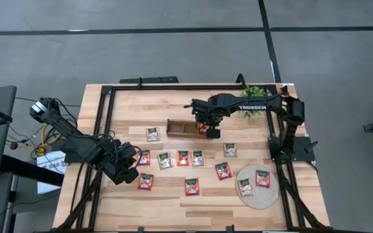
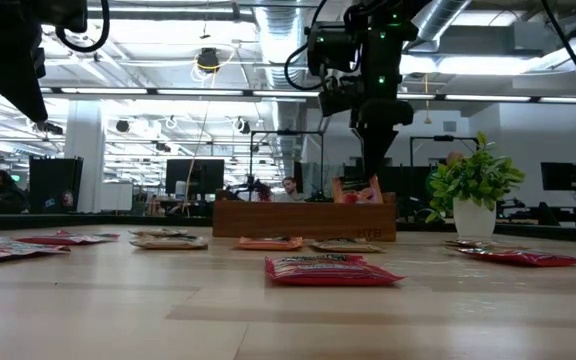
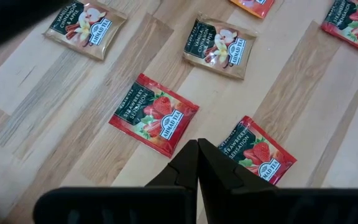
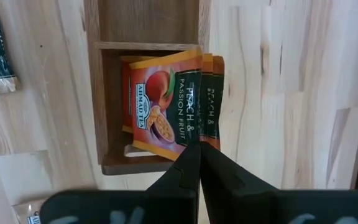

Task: Pick & Place Tea
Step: Put the orange tea bag into the right section of the wooden organizer

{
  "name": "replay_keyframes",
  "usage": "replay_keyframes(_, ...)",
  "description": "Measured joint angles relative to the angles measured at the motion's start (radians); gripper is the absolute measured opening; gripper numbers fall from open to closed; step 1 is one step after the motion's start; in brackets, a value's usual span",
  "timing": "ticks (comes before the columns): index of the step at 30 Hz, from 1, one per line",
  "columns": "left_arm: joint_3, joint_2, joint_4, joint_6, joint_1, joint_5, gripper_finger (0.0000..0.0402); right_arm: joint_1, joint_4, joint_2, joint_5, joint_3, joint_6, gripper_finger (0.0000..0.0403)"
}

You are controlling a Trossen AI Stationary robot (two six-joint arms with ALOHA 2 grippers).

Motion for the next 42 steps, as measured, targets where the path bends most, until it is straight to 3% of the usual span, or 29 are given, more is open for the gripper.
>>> replay_keyframes(19,0.0,0.0,-0.001,0.001,0.0,0.0,0.0,0.034,-0.005,-0.01,0.001,0.0,0.175,0.0)
replay_keyframes(30,0.0,0.0,-0.001,0.003,0.0,-0.003,0.0,0.073,-0.023,-0.018,0.029,0.0,0.178,0.0002)
replay_keyframes(35,0.0,0.0,-0.001,0.003,0.0,-0.003,0.0,0.072,-0.035,-0.018,0.029,0.0,0.178,0.0028)
replay_keyframes(42,0.0,0.0,-0.001,0.003,0.0,-0.003,0.0,0.072,-0.061,-0.018,0.028,0.0,0.179,0.0104)
